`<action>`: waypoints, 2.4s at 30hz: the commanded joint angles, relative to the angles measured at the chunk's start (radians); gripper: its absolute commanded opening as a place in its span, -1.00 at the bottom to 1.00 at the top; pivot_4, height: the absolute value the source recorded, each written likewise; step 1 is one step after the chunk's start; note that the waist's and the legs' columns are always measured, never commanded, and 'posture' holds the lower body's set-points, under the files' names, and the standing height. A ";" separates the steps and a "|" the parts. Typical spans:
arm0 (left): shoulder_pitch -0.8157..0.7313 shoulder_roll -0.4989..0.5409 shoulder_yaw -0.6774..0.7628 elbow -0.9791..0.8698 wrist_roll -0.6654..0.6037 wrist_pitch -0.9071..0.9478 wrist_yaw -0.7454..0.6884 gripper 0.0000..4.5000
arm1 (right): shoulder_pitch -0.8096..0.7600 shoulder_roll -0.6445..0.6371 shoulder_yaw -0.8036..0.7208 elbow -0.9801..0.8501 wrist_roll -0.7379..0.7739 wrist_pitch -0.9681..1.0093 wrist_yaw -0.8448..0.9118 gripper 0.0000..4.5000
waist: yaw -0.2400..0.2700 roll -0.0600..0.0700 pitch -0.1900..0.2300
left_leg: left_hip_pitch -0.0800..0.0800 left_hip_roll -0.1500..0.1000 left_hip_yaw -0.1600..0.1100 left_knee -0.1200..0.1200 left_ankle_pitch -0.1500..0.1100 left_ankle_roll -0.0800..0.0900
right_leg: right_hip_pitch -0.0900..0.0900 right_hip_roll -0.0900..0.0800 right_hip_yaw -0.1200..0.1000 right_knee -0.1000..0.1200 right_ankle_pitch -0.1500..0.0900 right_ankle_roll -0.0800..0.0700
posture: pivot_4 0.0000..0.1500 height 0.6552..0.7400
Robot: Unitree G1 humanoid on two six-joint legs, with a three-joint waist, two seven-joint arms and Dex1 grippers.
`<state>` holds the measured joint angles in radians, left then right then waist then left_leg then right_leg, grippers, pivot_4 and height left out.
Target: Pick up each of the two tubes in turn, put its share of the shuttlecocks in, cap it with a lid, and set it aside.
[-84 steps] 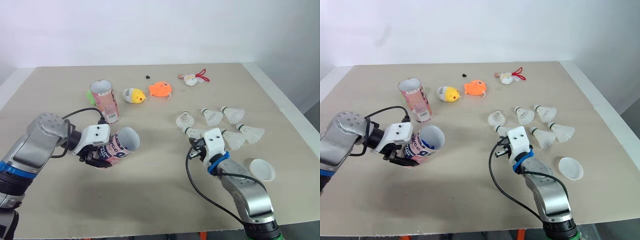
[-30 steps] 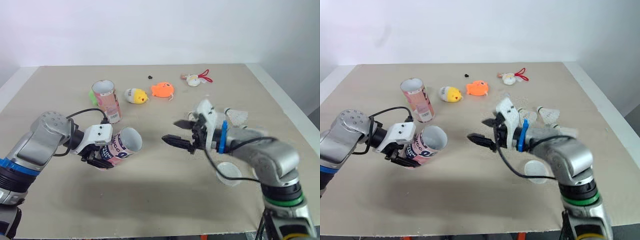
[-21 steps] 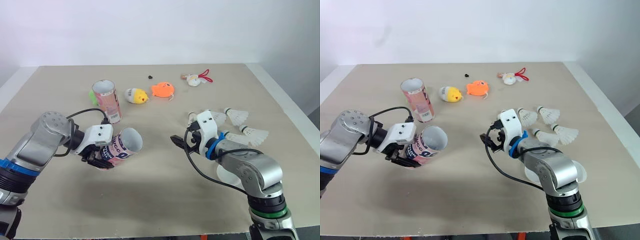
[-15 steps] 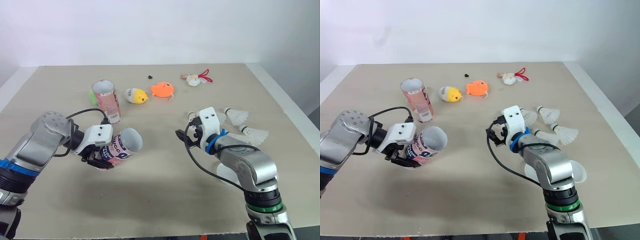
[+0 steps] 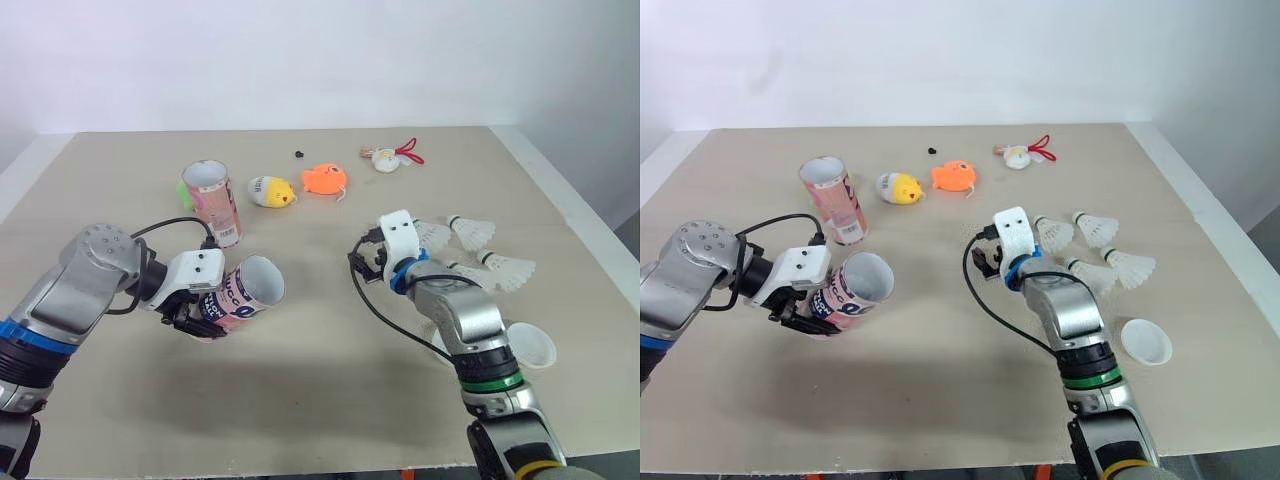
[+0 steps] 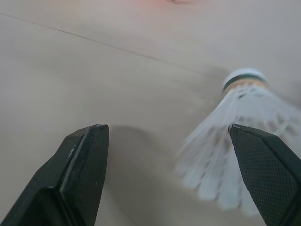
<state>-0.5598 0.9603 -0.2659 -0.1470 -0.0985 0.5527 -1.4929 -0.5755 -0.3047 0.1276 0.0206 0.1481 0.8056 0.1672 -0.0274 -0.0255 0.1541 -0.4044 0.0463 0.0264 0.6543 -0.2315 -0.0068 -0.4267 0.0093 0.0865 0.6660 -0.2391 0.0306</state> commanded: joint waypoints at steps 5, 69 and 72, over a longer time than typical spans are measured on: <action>0.040 -0.004 -0.032 -0.036 -0.019 0.022 -0.002 0.41 | -0.058 0.035 0.006 0.069 -0.072 -0.105 0.002 -0.32 | -0.004 0.000 0.000 | 0.000 0.000 0.000 0.000 0.000 0.000 | 0.000 0.000 0.000 0.000 0.000 0.000 | 1.00 1.00; -0.017 -0.028 -0.065 0.033 -0.010 -0.017 -0.014 0.41 | -0.347 -0.269 0.129 -0.311 0.461 0.051 1.094 0.71 | 0.006 0.003 0.001 | 0.000 0.000 -0.003 0.001 -0.002 0.002 | 0.001 -0.001 -0.003 0.001 -0.002 -0.002 | 1.00 1.00; -0.018 -0.031 -0.066 0.030 -0.011 -0.016 -0.014 0.41 | -0.274 -0.318 0.033 -0.365 0.491 0.071 1.034 0.71 | 0.007 0.002 0.001 | 0.000 0.000 -0.002 0.001 -0.002 0.002 | 0.001 -0.001 -0.003 0.001 -0.002 -0.001 | 1.00 1.00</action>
<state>-0.5945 0.9469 -0.2907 -0.1137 -0.1078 0.5410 -1.5048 -0.8738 -0.5948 0.2521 -0.2865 0.6060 0.8650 1.2408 -0.0199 -0.0230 0.1556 -0.4048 0.0460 0.0234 0.6554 -0.2335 -0.0046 -0.4255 0.0085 0.0834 0.6671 -0.2415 0.0294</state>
